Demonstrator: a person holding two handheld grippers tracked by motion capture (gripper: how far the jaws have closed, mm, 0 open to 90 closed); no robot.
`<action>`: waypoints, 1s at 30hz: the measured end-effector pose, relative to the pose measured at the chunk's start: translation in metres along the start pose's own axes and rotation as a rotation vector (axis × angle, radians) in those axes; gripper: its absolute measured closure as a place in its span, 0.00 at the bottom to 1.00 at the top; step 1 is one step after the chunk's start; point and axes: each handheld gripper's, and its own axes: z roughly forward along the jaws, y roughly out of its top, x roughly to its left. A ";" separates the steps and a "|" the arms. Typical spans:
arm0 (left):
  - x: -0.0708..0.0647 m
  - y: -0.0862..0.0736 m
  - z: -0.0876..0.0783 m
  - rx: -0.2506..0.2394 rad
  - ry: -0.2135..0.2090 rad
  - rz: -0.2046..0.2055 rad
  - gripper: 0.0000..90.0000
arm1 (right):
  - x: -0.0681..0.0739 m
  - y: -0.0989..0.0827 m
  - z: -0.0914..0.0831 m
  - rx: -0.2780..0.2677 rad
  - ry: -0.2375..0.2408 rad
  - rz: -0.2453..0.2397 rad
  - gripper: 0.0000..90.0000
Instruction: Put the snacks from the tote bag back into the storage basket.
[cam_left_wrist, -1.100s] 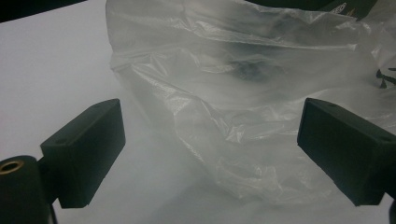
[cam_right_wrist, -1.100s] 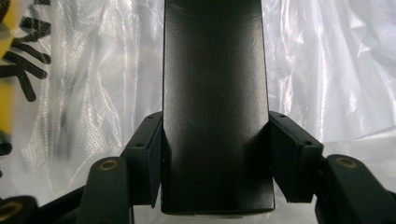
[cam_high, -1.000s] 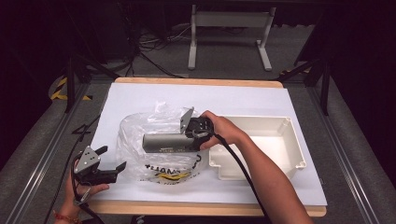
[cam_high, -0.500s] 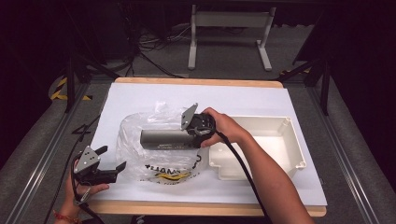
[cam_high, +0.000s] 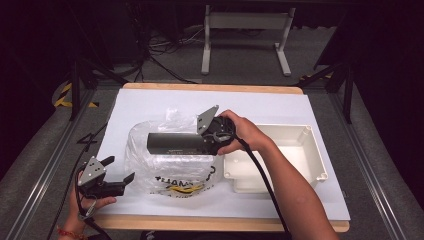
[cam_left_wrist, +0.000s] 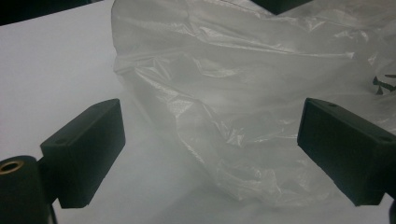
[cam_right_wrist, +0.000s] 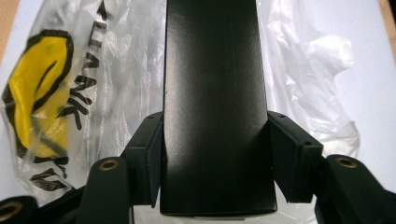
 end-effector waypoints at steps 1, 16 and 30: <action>0.000 0.000 0.000 -0.001 0.000 -0.003 0.09 | 0.001 0.000 -0.003 -0.003 0.000 -0.002 0.48; 0.001 -0.001 0.000 0.000 0.003 -0.005 0.09 | 0.004 -0.013 -0.032 -0.026 -0.012 0.000 0.48; 0.001 -0.001 0.000 -0.006 0.003 -0.006 0.09 | 0.005 -0.032 -0.055 -0.032 -0.036 0.025 0.48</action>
